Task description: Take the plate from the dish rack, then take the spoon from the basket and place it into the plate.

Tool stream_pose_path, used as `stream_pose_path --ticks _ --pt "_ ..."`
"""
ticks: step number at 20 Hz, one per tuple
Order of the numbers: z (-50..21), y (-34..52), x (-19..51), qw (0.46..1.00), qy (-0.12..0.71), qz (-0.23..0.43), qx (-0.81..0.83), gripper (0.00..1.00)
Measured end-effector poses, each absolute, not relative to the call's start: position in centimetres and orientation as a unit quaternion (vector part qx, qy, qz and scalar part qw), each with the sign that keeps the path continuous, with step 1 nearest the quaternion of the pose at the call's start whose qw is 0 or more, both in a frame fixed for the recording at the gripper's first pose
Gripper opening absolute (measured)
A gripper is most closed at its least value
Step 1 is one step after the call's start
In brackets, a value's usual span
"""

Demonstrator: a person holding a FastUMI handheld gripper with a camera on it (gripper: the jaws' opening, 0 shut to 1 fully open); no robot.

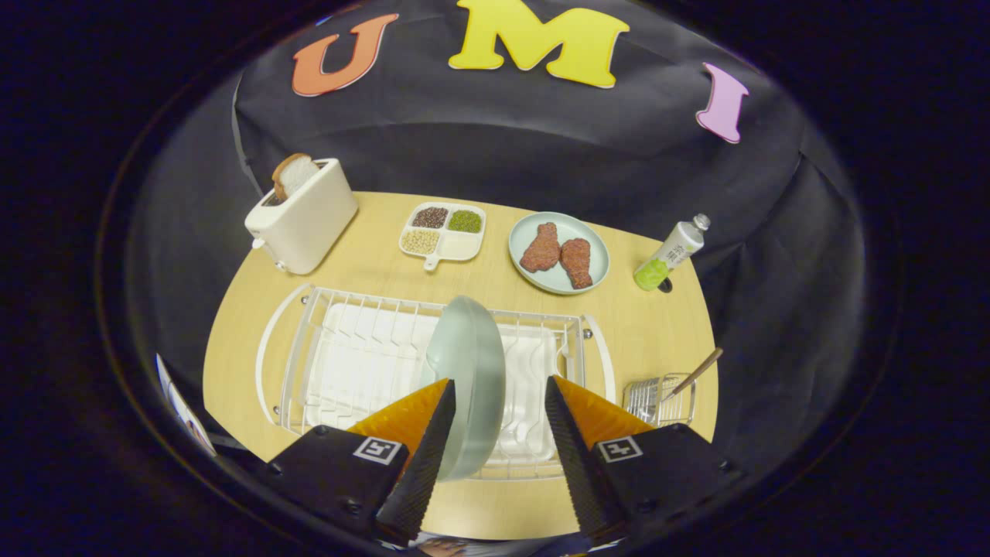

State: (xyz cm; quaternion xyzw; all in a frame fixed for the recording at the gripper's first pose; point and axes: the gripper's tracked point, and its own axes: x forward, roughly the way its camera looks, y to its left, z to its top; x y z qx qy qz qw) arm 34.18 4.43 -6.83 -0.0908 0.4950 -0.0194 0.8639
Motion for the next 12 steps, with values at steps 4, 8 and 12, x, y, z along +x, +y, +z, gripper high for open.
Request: stream_pose_path --ticks 4,8,12 --pt "-8.9 5.5 34.9 0.837 0.540 0.015 -0.083 0.68" --pt "-10.1 6.6 34.5 0.828 0.558 0.032 -0.046 0.54" --pt "-9.2 6.8 34.4 0.836 0.545 0.003 -0.061 0.39"
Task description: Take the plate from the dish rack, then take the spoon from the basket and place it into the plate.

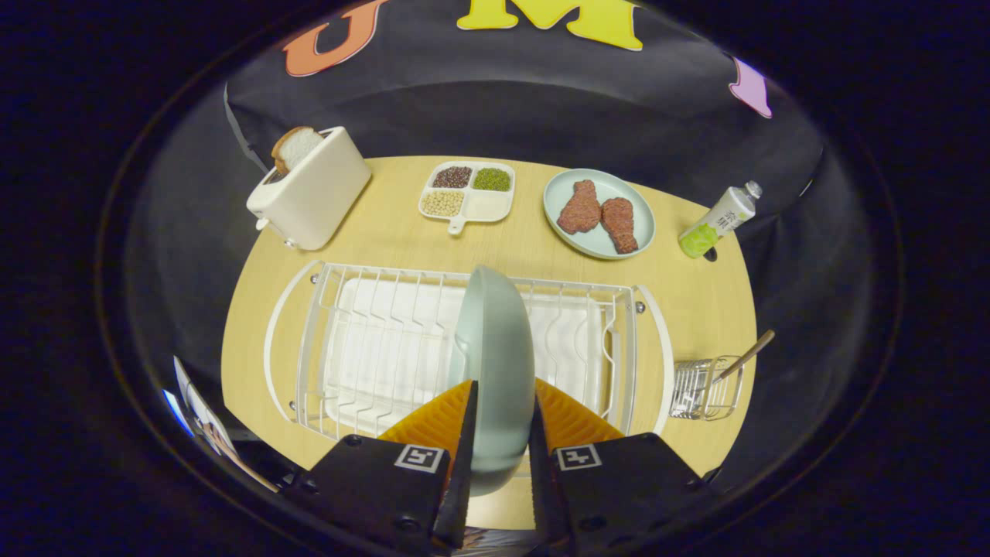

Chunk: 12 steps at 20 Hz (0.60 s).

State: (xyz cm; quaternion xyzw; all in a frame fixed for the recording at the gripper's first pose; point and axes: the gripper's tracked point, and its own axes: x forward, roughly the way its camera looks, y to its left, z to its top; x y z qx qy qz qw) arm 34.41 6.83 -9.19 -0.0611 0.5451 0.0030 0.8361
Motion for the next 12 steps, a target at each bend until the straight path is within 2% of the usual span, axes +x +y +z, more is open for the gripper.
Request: stream_pose_path --ticks 3,8,12 --pt "-8.3 6.6 34.5 0.847 0.524 -0.030 -0.084 0.34" --pt "-6.3 4.4 33.9 0.856 0.501 -0.089 -0.093 0.32" --pt "-4.2 3.6 32.8 0.870 0.483 -0.080 -0.062 0.27"
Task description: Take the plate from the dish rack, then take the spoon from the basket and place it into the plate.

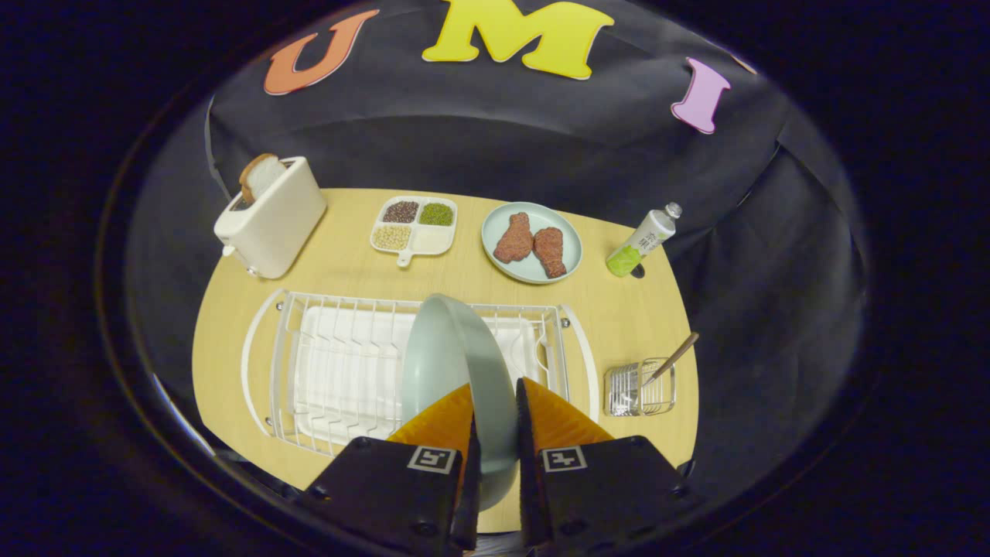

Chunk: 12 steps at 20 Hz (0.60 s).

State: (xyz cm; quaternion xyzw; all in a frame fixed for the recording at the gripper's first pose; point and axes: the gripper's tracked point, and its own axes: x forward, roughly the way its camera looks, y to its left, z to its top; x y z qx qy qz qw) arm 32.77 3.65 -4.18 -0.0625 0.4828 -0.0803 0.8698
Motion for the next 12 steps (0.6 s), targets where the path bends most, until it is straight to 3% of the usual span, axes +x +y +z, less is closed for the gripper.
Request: stream_pose_path --ticks 3,7,12 --pt "-2.4 1.9 31.1 0.882 0.461 -0.080 -0.065 0.26" --pt "-1.1 1.9 27.3 0.895 0.444 -0.031 -0.035 0.25" --pt "-3.1 0.6 21.6 0.904 0.426 0.009 0.001 0.25"
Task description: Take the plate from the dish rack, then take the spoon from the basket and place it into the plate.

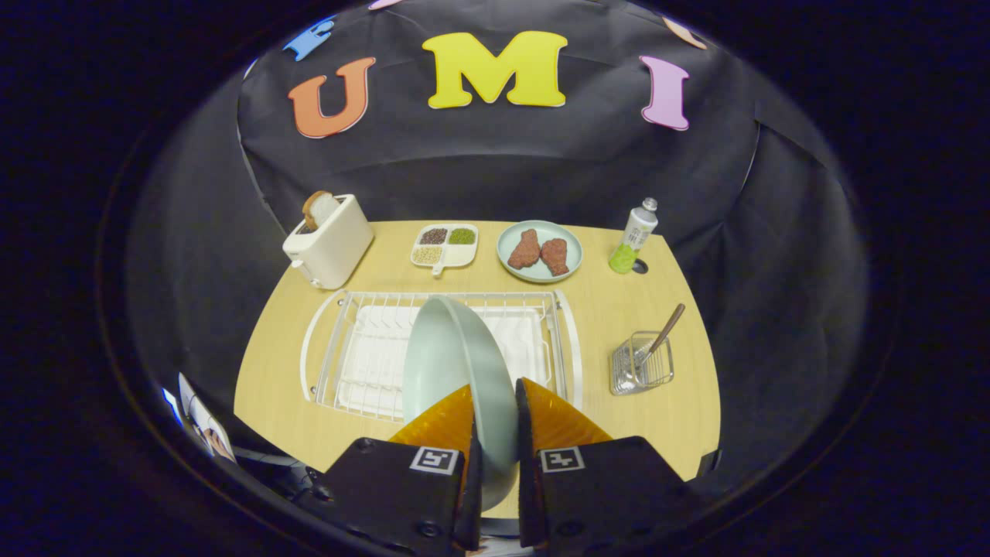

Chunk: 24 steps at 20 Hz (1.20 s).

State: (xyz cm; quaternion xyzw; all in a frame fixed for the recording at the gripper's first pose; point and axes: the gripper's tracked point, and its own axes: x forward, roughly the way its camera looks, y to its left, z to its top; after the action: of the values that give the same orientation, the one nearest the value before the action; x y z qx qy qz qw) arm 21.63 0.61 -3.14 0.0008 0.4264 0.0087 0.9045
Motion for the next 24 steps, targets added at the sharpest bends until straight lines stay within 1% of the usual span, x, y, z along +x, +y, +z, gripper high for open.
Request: stream_pose_path --ticks 5,8,12,14,18,21,24 --pt "-9.4 -1.5 16.2 0.912 0.407 0.021 0.032 0.25" --pt "-14.0 -2.1 13.4 0.903 0.424 0.042 0.064 0.24" --pt "-19.3 -2.9 12.0 0.888 0.442 0.051 0.117 0.24" --pt "-21.0 -3.5 11.8 0.884 0.446 0.040 0.132 0.24" --pt "-22.6 -3.2 11.2 0.886 0.436 0.063 0.146 0.25" --pt "-23.5 -3.3 11.3 0.885 0.432 0.080 0.154 0.27" --pt "-25.0 -4.2 11.6 0.882 0.436 0.075 0.162 0.29"
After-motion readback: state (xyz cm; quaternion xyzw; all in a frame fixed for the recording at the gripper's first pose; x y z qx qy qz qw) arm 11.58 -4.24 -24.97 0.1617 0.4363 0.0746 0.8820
